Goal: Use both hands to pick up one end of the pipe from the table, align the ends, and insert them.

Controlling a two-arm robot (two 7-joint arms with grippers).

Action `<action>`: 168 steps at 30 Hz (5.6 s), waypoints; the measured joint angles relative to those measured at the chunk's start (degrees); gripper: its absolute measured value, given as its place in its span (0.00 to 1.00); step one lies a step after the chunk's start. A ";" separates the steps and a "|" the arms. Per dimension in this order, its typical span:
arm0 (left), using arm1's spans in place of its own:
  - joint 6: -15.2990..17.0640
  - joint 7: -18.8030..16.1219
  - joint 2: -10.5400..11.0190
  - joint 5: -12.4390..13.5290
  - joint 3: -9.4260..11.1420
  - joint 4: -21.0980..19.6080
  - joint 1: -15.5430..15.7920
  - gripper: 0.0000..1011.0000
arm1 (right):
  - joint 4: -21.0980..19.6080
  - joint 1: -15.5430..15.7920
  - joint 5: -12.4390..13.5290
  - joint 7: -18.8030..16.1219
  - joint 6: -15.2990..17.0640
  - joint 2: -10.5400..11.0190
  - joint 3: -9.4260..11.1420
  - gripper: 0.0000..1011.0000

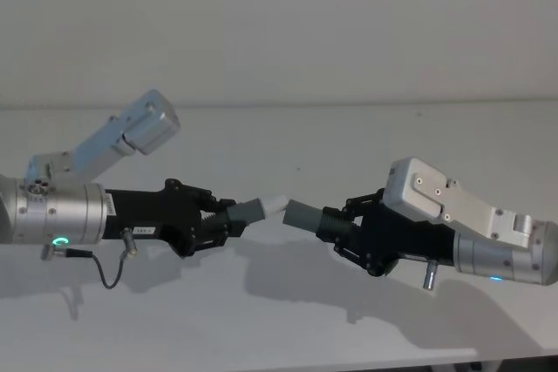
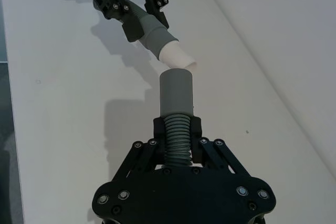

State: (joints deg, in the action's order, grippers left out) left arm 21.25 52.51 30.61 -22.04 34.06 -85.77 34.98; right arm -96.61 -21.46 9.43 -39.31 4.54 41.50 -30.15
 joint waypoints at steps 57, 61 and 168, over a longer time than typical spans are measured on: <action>0.20 -1.27 2.32 -2.54 1.83 -1.68 0.76 0.33 | -0.31 0.02 1.30 -0.28 1.00 1.22 -0.24 0.23; 0.31 -1.28 2.56 -2.64 2.14 -1.75 0.82 0.33 | -0.37 0.09 1.30 -0.27 1.02 1.26 -0.17 0.23; -1.61 5.40 4.84 -4.39 10.73 2.05 9.21 0.33 | -0.79 -4.98 5.96 -7.27 -0.22 3.19 -3.64 0.23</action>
State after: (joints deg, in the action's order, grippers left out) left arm 19.64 57.90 35.45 -26.43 44.79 -83.72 44.19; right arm -97.40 -26.44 15.40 -46.58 4.32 44.69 -33.79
